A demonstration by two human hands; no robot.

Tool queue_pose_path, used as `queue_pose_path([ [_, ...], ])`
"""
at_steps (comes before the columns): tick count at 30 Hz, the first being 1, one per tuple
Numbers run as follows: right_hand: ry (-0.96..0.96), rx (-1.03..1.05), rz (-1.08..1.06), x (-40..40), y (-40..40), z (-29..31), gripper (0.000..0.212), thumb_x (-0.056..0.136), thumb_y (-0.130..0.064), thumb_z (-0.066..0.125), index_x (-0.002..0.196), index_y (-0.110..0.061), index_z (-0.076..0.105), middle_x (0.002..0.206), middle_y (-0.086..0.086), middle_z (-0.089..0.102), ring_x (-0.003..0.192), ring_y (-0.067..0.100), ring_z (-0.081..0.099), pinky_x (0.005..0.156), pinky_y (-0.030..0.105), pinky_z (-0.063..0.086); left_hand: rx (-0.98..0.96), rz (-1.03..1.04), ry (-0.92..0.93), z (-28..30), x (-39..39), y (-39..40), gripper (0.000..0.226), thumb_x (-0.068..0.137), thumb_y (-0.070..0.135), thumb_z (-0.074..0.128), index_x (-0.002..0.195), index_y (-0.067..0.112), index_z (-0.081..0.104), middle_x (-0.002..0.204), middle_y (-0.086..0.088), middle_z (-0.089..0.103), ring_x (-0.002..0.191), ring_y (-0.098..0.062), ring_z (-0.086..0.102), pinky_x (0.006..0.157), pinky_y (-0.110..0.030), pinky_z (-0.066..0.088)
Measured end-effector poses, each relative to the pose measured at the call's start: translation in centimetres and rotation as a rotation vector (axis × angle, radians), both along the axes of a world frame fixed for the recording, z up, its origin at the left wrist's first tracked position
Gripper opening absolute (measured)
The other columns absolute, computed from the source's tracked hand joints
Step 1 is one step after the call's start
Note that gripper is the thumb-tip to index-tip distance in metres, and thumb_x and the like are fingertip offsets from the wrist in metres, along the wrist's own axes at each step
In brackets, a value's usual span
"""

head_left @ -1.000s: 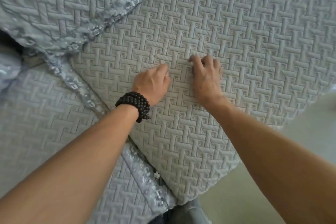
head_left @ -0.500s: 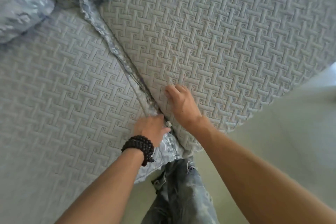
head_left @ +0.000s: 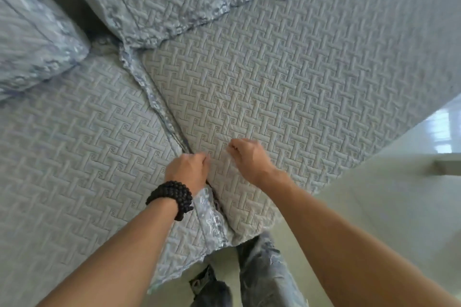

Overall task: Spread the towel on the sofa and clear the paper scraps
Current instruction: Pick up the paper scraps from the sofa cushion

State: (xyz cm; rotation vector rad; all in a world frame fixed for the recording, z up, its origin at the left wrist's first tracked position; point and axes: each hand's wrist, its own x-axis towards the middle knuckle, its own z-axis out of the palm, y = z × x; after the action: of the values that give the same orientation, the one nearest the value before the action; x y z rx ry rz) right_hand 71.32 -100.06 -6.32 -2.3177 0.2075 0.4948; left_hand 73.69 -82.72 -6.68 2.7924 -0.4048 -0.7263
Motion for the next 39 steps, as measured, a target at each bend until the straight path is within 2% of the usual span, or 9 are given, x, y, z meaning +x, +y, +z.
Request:
queue_pose_path([
  [6,-0.108,-0.171,0.043,10.4,-8.8,5.2,0.025,0.102,-0.016,0.05,0.086,0.0,0.061,0.082,0.014,0.062,0.063,0.025,0.055,0.061,0.045,0.056,-0.089,0.087,-0.088,5.5,10.3,-8.1,0.052,0.098,0.037,0.042,0.049,0.018,0.047,0.041,0.006,0.04,0.035,-0.01,0.039,0.038,-0.02,0.025],
  [12,-0.213,-0.232,-0.025,22.8,-18.7,2.8,0.036,0.096,0.006,0.05,0.129,-0.006,0.056,0.122,0.021,0.052,0.073,0.027,0.062,0.06,0.037,0.059,-0.235,0.103,-0.16,4.4,21.1,-18.5,0.034,0.096,0.018,0.049,0.13,0.018,0.047,0.075,0.004,0.061,0.047,-0.004,0.048,0.04,-0.017,0.037],
  [16,-0.123,-0.232,-0.001,30.7,-22.8,0.4,0.102,0.081,0.024,0.05,0.155,-0.033,0.01,0.16,0.023,-0.001,0.066,0.009,0.053,0.045,0.018,0.042,-0.197,0.12,-0.171,2.3,27.5,-22.8,0.06,0.087,0.003,0.057,0.136,0.026,0.031,0.126,-0.013,0.048,0.055,-0.013,0.056,0.043,-0.024,0.048],
  [22,-0.151,-0.323,0.116,37.9,-25.7,-3.4,0.099,0.081,0.02,0.05,0.155,-0.032,0.009,0.161,0.019,-0.002,0.096,0.024,0.058,0.077,0.037,0.06,-0.03,0.148,-0.075,-2.2,33.0,-24.3,0.058,0.082,-0.004,0.055,0.13,0.025,0.038,0.12,-0.013,0.034,0.074,-0.018,0.054,0.058,-0.028,0.054],
  [25,-0.348,-0.327,0.088,36.3,-26.0,-5.4,0.049,0.087,0.009,0.057,0.13,-0.013,0.049,0.14,0.018,0.04,0.104,0.029,0.053,0.084,0.037,0.053,-0.038,0.146,-0.015,-3.7,33.9,-24.2,0.054,0.082,0.001,0.06,0.128,0.023,0.04,0.12,-0.013,0.03,0.083,-0.018,0.049,0.066,-0.024,0.05],
  [29,-0.385,-0.21,0.039,35.3,-26.5,-5.7,0.007,0.089,0.008,0.052,0.089,0.001,0.055,0.087,0.014,0.055,0.073,0.022,0.047,0.059,0.034,0.047,-0.06,0.17,0.055,-4.5,34.3,-23.8,0.059,0.082,0.0,0.06,0.13,0.025,0.036,0.13,-0.011,0.024,0.095,-0.02,0.049,0.083,-0.032,0.054],
  [32,-0.148,-0.077,-0.066,36.0,-27.3,-4.0,0.022,0.101,-0.015,0.048,0.084,-0.002,0.054,0.077,0.008,0.056,0.057,0.017,0.048,0.045,0.025,0.039,-0.047,0.156,0.123,-3.5,34.5,-23.9,0.057,0.084,0.0,0.058,0.131,0.023,0.035,0.132,-0.013,0.024,0.099,-0.027,0.055,0.091,-0.038,0.054],
  [35,-0.051,0.002,-0.109,34.8,-28.0,-0.9,0.04,0.104,-0.027,0.042,0.068,-0.01,0.049,0.06,0.0,0.051,0.041,0.011,0.042,0.037,0.023,0.036,-0.162,0.196,0.077,-0.6,34.5,-24.4,0.048,0.09,-0.002,0.053,0.126,0.027,0.038,0.115,-0.006,0.041,0.069,-0.017,0.058,0.05,-0.025,0.05],
  [39,-0.168,0.107,-0.274,30.9,-28.0,6.2,0.051,0.098,-0.02,0.047,0.047,-0.017,0.039,0.039,-0.011,0.034,0.025,0.003,0.025,0.03,0.017,0.022,-0.336,0.163,-0.025,6.8,33.4,-26.3,0.021,0.1,0.025,0.044,0.099,0.014,0.061,0.08,-0.002,0.065,0.055,-0.015,0.061,0.04,-0.021,0.044],
])
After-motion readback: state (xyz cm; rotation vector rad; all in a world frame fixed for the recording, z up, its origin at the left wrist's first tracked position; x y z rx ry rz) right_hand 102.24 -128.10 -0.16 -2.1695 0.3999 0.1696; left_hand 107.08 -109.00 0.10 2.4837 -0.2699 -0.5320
